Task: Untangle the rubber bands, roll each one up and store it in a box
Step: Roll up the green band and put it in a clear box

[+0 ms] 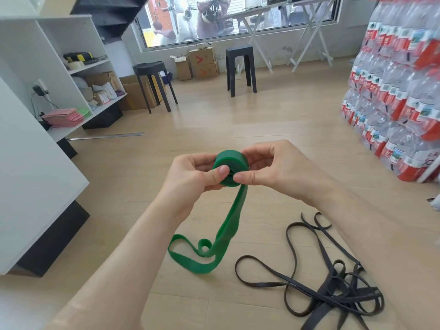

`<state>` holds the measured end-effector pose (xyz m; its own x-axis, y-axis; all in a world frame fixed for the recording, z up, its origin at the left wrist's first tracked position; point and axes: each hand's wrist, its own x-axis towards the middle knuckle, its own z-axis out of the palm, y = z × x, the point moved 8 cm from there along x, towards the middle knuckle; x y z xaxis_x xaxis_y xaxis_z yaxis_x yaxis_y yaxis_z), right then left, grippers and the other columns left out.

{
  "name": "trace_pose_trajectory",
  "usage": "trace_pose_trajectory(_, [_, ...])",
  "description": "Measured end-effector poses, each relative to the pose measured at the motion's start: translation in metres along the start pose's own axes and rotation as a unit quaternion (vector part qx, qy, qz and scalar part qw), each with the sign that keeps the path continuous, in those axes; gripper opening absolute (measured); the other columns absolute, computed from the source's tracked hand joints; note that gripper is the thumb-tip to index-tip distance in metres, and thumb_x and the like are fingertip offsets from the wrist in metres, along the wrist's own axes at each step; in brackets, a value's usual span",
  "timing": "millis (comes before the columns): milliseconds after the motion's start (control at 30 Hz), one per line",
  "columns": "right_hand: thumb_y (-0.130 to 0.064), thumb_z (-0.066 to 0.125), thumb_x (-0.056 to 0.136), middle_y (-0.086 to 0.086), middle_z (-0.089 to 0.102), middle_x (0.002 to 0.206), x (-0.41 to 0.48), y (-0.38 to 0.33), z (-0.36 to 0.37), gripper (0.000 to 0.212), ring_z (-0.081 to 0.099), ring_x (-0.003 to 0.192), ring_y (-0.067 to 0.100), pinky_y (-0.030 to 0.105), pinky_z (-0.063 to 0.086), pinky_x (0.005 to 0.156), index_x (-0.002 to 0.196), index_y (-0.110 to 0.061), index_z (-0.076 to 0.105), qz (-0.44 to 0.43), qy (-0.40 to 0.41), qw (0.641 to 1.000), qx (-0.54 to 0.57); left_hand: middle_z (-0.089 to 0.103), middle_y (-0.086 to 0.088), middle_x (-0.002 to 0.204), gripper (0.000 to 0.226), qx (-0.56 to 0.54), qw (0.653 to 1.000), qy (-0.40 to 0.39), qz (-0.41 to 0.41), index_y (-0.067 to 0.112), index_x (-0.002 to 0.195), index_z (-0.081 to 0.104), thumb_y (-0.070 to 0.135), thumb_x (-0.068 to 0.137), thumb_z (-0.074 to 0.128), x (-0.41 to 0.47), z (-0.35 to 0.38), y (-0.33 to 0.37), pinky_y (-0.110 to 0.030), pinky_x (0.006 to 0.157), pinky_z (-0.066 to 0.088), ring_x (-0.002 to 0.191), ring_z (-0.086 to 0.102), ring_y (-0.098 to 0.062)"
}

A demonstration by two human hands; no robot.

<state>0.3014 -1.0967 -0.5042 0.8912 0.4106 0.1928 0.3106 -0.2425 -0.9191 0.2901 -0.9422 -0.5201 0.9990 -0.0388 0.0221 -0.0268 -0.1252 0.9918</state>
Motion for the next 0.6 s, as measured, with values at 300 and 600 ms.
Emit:
trace_pose_trajectory(300, [-0.026, 0.085, 0.072, -0.007, 0.076, 0.085, 0.002, 0.002, -0.01, 0.029, 0.071, 0.075, 0.004, 0.03, 0.059, 0.076, 0.099, -0.029, 0.076, 0.033, 0.018, 0.995, -0.089, 0.075, -0.006, 0.091, 0.031, -0.1, 0.995, 0.023, -0.023, 0.004, 0.11, 0.066, 0.003, 0.08, 0.067, 0.004, 0.013, -0.014, -0.027, 0.072, 0.052, 0.079, 0.071, -0.018])
trace_pose_trajectory(600, [-0.03, 0.084, 0.071, 0.003, 0.076, 0.077, 0.002, 0.01, -0.016, 0.023, 0.072, 0.073, 0.019, 0.04, 0.059, 0.079, 0.091, -0.022, 0.077, 0.054, 0.023, 0.997, -0.046, 0.072, -0.007, 0.09, 0.033, -0.204, 0.977, -0.01, -0.051, 0.003, 0.103, 0.068, 0.014, 0.072, 0.065, 0.002, 0.033, -0.025, -0.026, 0.076, 0.056, 0.079, 0.069, -0.017])
